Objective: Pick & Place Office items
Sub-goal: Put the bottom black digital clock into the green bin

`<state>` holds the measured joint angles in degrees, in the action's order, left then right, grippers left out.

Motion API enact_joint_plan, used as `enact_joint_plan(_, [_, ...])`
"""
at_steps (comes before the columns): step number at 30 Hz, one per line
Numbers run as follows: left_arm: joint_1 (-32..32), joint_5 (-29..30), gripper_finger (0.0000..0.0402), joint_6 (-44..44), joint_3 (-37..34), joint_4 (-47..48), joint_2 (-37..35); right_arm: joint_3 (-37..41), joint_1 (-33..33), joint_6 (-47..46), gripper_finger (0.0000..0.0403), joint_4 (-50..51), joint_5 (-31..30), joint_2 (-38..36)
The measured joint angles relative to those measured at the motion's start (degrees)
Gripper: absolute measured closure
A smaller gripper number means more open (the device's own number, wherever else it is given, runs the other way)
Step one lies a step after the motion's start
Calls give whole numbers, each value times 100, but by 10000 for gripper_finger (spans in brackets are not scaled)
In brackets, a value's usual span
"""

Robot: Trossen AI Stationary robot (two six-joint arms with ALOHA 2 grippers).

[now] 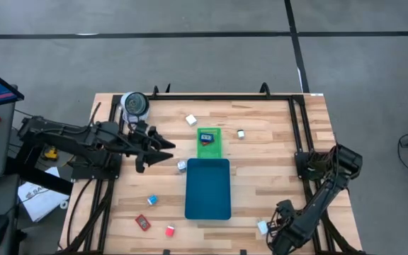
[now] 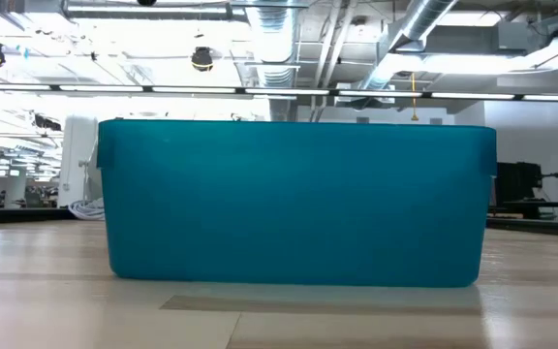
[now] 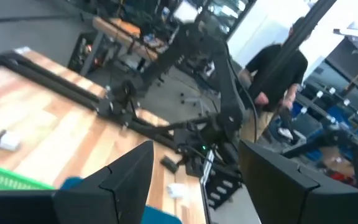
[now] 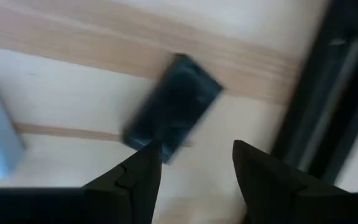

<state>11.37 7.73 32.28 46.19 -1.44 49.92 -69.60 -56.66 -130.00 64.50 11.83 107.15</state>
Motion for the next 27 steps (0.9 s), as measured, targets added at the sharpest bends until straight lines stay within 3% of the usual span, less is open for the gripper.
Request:
enact_joint_plan(5, [283,143,170,17,0,-220,201,262,-85,-8,214,-634,-28,-28])
enact_joint_plan(21, [529,342,170,75,0,-741,220,478,-206,4,214,-888,-360,-33])
enact_joint_plan(27, [529,340,170,102,0,-806,220,497,278,185,214,-728,-1149,-31])
